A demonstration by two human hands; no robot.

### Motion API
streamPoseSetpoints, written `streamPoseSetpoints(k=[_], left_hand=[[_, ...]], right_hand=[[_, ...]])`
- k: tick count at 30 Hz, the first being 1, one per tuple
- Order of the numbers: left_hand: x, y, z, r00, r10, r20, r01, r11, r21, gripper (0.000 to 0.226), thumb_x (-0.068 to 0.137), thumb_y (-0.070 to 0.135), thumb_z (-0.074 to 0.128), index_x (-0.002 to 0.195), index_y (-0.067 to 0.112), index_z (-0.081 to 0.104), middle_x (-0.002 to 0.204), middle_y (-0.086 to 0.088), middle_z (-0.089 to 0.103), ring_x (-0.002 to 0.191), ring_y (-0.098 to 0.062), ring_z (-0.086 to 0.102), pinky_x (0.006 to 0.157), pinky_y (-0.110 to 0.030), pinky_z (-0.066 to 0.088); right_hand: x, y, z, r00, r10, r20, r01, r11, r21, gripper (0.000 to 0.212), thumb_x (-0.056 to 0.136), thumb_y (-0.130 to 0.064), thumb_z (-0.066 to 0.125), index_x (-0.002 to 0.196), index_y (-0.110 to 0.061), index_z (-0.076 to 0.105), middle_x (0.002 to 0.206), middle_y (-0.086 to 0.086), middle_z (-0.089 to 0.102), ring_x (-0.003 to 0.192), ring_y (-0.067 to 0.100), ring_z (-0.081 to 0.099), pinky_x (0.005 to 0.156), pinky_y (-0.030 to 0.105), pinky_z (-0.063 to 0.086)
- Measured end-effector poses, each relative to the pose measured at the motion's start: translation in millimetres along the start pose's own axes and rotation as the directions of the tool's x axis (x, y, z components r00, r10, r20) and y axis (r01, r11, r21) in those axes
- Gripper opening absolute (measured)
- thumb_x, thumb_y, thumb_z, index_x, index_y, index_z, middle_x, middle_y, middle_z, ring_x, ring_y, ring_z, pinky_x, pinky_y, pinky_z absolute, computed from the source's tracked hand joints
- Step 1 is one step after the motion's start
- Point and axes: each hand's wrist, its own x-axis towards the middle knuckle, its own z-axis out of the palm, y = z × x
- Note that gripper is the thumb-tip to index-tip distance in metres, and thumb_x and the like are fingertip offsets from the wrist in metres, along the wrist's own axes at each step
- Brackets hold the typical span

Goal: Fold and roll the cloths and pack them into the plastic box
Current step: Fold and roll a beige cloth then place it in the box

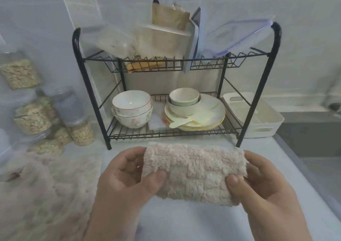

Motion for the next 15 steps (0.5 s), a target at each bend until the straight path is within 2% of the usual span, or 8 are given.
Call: streamPoseSetpoints(k=[2, 4, 5, 7, 12, 15], left_hand=[[16.4, 16.3, 10.9, 0.999, -0.035, -0.013, 0.035, 0.999, -0.013, 0.048, 0.034, 0.021, 0.083, 0.081, 0.025, 0.075, 0.084, -0.009, 0.074, 0.076, -0.023, 0.071, 0.060, -0.028, 0.056], [30.8, 38.4, 24.7, 0.998, -0.057, -0.015, 0.056, 0.998, -0.018, 0.042, 0.040, 0.021, 0.079, 0.082, 0.026, 0.075, 0.084, -0.006, 0.074, 0.076, -0.020, 0.070, 0.060, -0.027, 0.056], [37.9, 49.4, 31.1, 0.998, -0.065, -0.011, 0.065, 0.998, -0.021, 0.041, 0.042, 0.021, 0.078, 0.082, 0.025, 0.075, 0.084, -0.006, 0.074, 0.077, -0.019, 0.070, 0.060, -0.026, 0.056], [50.3, 73.4, 45.0, 0.996, -0.085, 0.001, 0.085, 0.996, -0.031, 0.040, 0.044, 0.021, 0.078, 0.084, 0.023, 0.074, 0.086, -0.006, 0.073, 0.079, -0.018, 0.069, 0.061, -0.025, 0.055], [68.2, 131.7, 76.5, 0.991, -0.125, 0.041, 0.126, 0.991, -0.037, 0.052, 0.048, 0.016, 0.080, 0.098, 0.014, 0.066, 0.092, -0.005, 0.073, 0.080, -0.016, 0.069, 0.062, -0.021, 0.054], [74.9, 163.4, 91.5, 0.989, -0.095, 0.115, 0.100, 0.994, -0.038, 0.048, 0.050, 0.020, 0.079, 0.097, 0.016, 0.066, 0.097, -0.006, 0.073, 0.088, -0.019, 0.070, 0.068, -0.025, 0.056]], right_hand=[[14.8, -20.1, 4.9, 0.999, 0.036, -0.006, -0.036, 0.998, -0.046, 0.066, 0.036, -0.058, 0.089, 0.093, -0.030, 0.073, 0.088, 0.011, 0.072, 0.067, 0.019, 0.067, 0.053, 0.023, 0.053], [30.7, -44.2, 7.2, 0.996, 0.084, 0.003, -0.084, 0.996, -0.016, 0.032, 0.062, -0.026, 0.084, 0.092, -0.027, 0.072, 0.088, 0.009, 0.073, 0.069, 0.016, 0.069, 0.055, 0.022, 0.053], [39.2, -55.8, 8.3, 0.994, 0.108, 0.009, -0.108, 0.994, -0.024, 0.027, 0.072, -0.007, 0.075, 0.093, -0.024, 0.071, 0.087, 0.008, 0.073, 0.070, 0.015, 0.069, 0.056, 0.021, 0.053], [53.1, -82.5, 13.3, 0.991, 0.134, -0.005, -0.134, 0.989, -0.061, 0.034, 0.080, 0.008, 0.063, 0.096, -0.022, 0.067, 0.087, 0.005, 0.073, 0.071, 0.012, 0.069, 0.057, 0.020, 0.054], [71.9, -154.6, 22.7, 0.989, 0.142, -0.033, -0.145, 0.978, -0.153, 0.034, 0.082, 0.000, 0.070, 0.107, -0.023, 0.065, 0.097, 0.005, 0.072, 0.082, 0.022, 0.068, 0.067, 0.030, 0.057], [73.5, -194.0, 25.9, 0.993, 0.113, -0.035, -0.117, 0.978, -0.175, 0.036, 0.073, -0.014, 0.071, 0.107, -0.024, 0.065, 0.099, 0.006, 0.072, 0.084, 0.023, 0.068, 0.065, 0.028, 0.053]])
